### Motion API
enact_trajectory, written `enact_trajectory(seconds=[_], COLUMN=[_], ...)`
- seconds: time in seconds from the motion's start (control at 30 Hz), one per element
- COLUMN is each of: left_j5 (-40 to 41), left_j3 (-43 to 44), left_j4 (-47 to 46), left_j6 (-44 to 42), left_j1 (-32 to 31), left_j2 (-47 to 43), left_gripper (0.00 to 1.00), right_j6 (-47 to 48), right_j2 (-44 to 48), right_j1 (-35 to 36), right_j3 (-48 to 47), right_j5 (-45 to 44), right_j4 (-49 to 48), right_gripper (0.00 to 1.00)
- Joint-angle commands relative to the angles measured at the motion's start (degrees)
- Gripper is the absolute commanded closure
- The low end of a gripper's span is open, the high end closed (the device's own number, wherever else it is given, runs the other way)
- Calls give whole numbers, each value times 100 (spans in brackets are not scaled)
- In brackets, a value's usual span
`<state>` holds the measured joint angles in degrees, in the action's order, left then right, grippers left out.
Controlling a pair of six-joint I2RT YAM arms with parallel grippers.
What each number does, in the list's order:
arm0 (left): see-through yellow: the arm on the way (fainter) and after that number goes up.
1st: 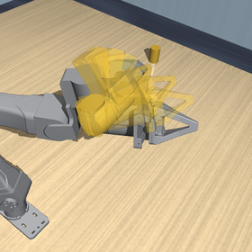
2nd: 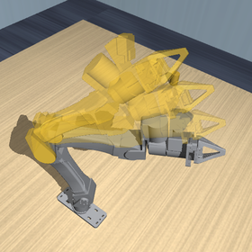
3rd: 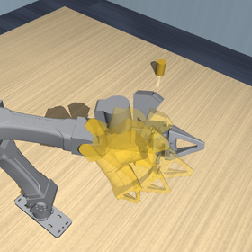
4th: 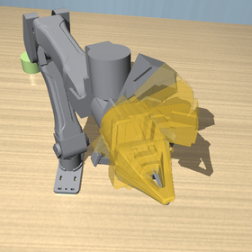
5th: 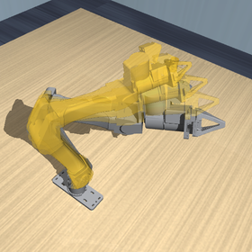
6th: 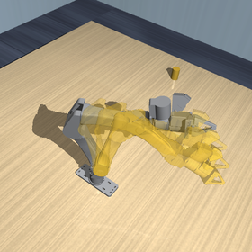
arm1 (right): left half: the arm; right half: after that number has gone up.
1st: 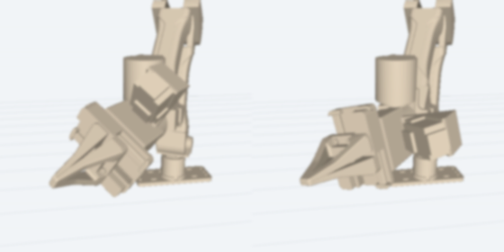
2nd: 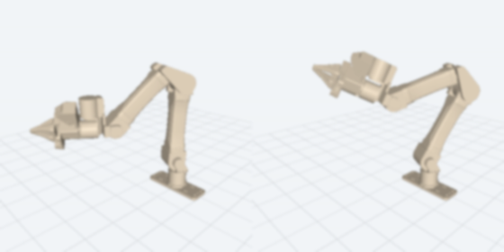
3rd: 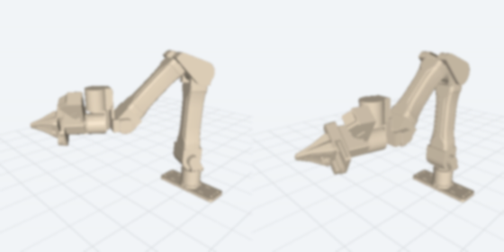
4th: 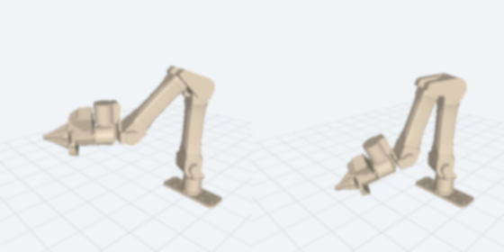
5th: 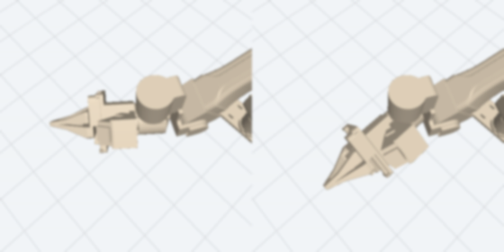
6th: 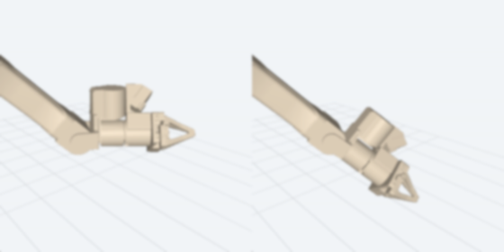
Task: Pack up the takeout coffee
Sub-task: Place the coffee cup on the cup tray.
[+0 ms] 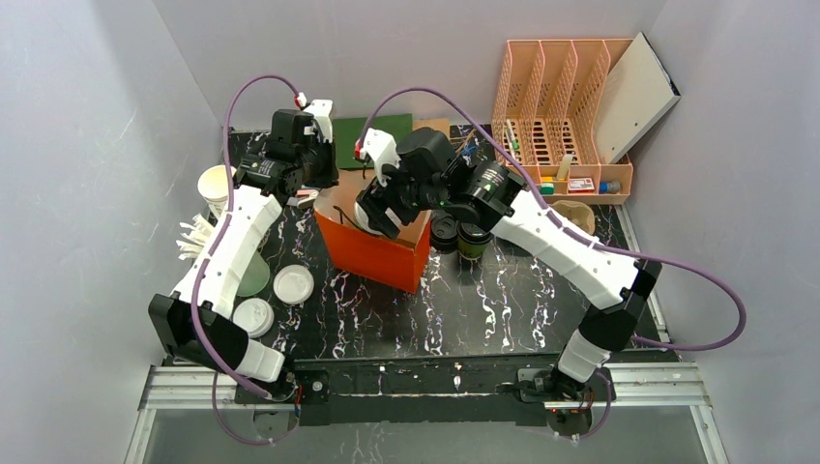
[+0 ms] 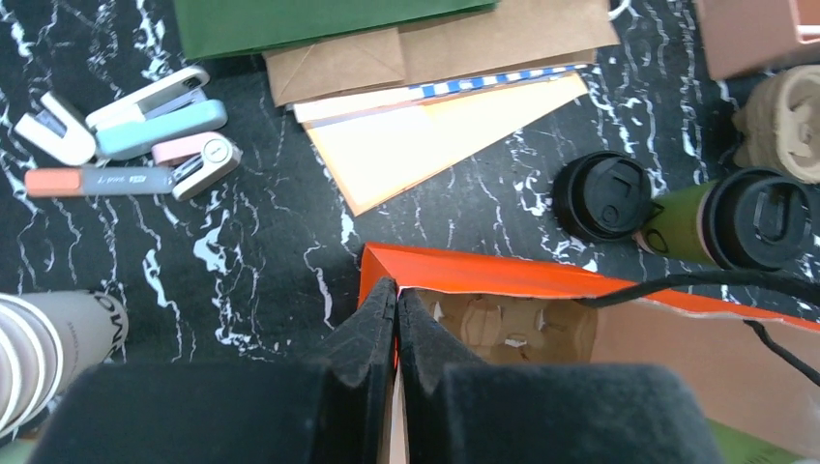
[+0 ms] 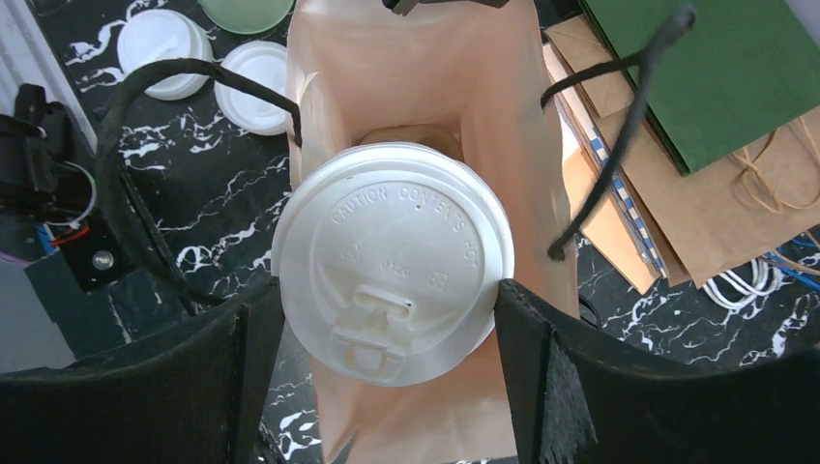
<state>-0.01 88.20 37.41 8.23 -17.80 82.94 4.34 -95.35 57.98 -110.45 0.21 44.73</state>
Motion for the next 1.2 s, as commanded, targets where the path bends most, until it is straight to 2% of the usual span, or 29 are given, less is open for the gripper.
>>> enact_trajectory(seconds=[0.0,0.13,0.47,0.73,1.17], left_j5=[-740,-1117,-1081,-1008,-1089], left_j3=[-8,45,97,-97,-20], left_j4=[-230,-210,-257,-361,-534], left_j6=[-323,-469,-709,-797,-760], left_j1=[12,7,-39,-137,-350], left_j2=[-256,-180,-278,-513,-847], left_gripper=[100,100,100,100,100], right_j6=[347,524,229,91,235], right_j2=[25,50,494,575,429], right_j1=[161,294,342,377,999], right_j3=[-100,46,568,674,918], right_j5=[-386,-608,-822,-1131,-2004], right_j4=[77,104,31,580,324], right_gripper=[41,41,41,41,42])
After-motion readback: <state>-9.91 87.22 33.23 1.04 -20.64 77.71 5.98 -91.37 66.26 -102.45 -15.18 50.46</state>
